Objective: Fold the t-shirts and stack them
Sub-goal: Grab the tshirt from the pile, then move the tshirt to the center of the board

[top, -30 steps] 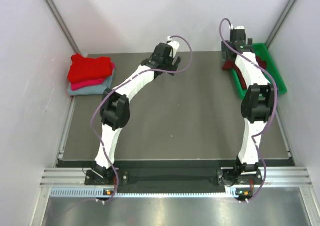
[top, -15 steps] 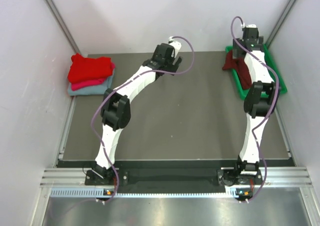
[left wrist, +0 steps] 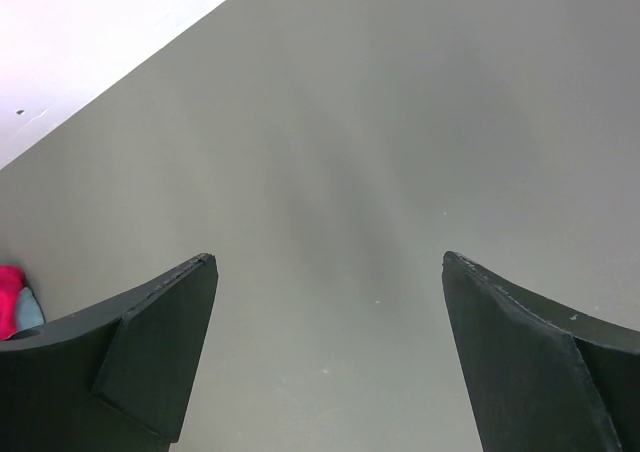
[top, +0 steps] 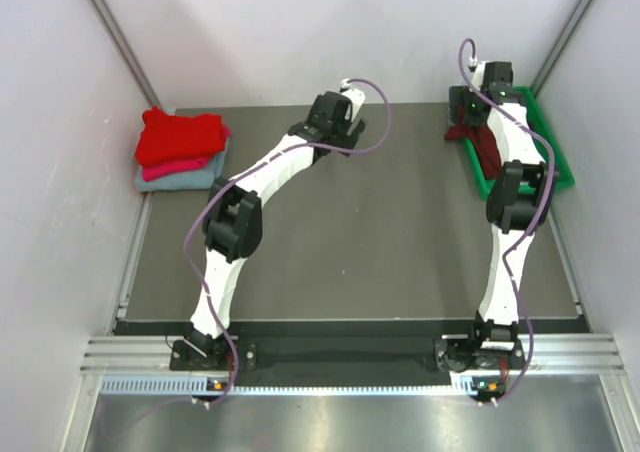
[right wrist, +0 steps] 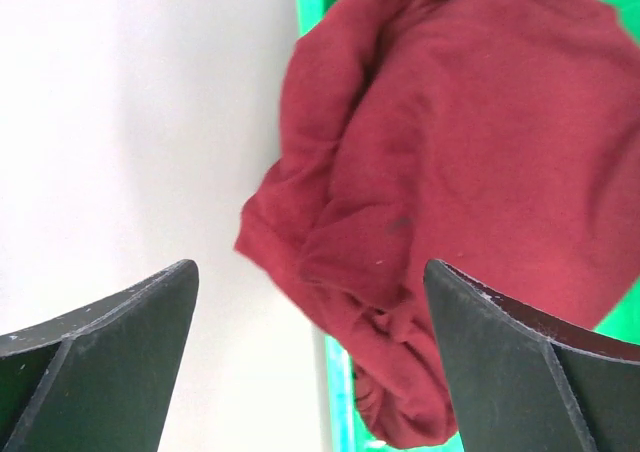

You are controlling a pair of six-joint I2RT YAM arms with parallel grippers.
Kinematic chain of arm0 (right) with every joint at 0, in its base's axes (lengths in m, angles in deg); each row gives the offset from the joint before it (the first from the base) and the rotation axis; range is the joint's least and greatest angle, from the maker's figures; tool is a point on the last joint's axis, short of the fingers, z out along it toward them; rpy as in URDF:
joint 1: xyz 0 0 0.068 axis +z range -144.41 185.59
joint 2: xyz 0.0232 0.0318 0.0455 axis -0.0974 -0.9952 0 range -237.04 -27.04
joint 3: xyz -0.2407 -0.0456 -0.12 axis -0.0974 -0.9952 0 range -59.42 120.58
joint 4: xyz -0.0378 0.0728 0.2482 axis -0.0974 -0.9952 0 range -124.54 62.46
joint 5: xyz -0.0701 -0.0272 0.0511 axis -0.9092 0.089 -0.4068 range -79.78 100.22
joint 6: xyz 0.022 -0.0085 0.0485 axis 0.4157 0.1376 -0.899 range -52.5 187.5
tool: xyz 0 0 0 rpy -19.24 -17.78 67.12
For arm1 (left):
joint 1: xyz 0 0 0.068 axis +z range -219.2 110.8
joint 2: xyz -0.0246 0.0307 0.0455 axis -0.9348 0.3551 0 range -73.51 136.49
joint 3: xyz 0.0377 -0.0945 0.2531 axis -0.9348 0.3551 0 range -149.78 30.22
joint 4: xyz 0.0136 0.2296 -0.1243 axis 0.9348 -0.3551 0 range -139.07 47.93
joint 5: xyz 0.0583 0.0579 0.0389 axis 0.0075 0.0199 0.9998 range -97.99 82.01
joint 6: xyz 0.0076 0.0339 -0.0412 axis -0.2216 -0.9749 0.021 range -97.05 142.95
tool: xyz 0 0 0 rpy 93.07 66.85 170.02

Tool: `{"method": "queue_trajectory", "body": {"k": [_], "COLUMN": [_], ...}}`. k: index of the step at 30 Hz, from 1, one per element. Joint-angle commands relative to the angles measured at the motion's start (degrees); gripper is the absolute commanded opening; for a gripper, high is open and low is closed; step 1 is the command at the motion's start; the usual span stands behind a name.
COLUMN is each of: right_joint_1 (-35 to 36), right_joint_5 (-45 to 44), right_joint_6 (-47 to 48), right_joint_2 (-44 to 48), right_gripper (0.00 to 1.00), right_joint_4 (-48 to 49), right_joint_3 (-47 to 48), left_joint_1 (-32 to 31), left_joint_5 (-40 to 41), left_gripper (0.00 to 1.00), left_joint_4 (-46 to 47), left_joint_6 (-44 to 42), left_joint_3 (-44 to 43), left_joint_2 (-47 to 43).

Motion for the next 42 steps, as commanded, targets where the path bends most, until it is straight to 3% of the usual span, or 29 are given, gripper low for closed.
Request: {"method": "queue_trajectory", "body": {"k": [1, 9, 15, 16, 17, 24, 31, 37, 42], "right_joint_1": [-0.26, -0.61, -0.7, -0.7, -0.7, -0.7, 2.29, 11.07, 18.54], "right_joint_5": [3.48, 1.72, 1.19, 1.02, 0.15, -1.62, 7.68, 15.86, 19.3], "right_joint_6": [-1.23, -0.88, -0.44, -0.18, 0.08, 2.19, 2.63, 1.4, -1.4], "right_joint_2": [1.1, 0.49, 0.31, 0.48, 0.83, 10.91, 21.66, 27.37, 34.13], "right_gripper": [0.95, 0.78, 0.23, 0.06, 0.0, 0.0, 0.0, 0.0, 0.0], "right_joint_4": [-0.55, -0.12, 0.67, 0.68, 0.76, 3.74, 5.78, 2.79, 3.57], "right_joint_3": [1.59, 0.62, 1.15, 1.24, 1.33, -0.33, -0.52, 0.36, -1.22], "left_joint_1": [-0.18, -0.27, -0.27, -0.18, -0.01, 5.6, 12.11, 17.91, 20.2], "left_joint_5": [0.52, 0.69, 1.92, 2.27, 3.06, 4.83, -1.58, -8.97, -8.46], "left_gripper": [0.99, 0.99, 0.96, 0.95, 0.95, 0.95, 0.99, 0.99, 0.99], "left_joint_4": [2.09, 2.09, 1.83, 1.74, 1.92, 1.57, -8.0, -11.18, -11.0], "left_joint_6": [-0.61, -1.14, -1.4, -1.75, -1.93, -1.31, 1.93, 9.06, 11.17], "left_joint_3": [0.23, 0.14, 0.84, 0.93, 1.02, 1.2, -1.34, 0.66, 2.51], "left_joint_2": [-2.56, -2.56, -2.65, -2.91, -3.09, -5.11, -7.75, -12.74, -16.35]}}
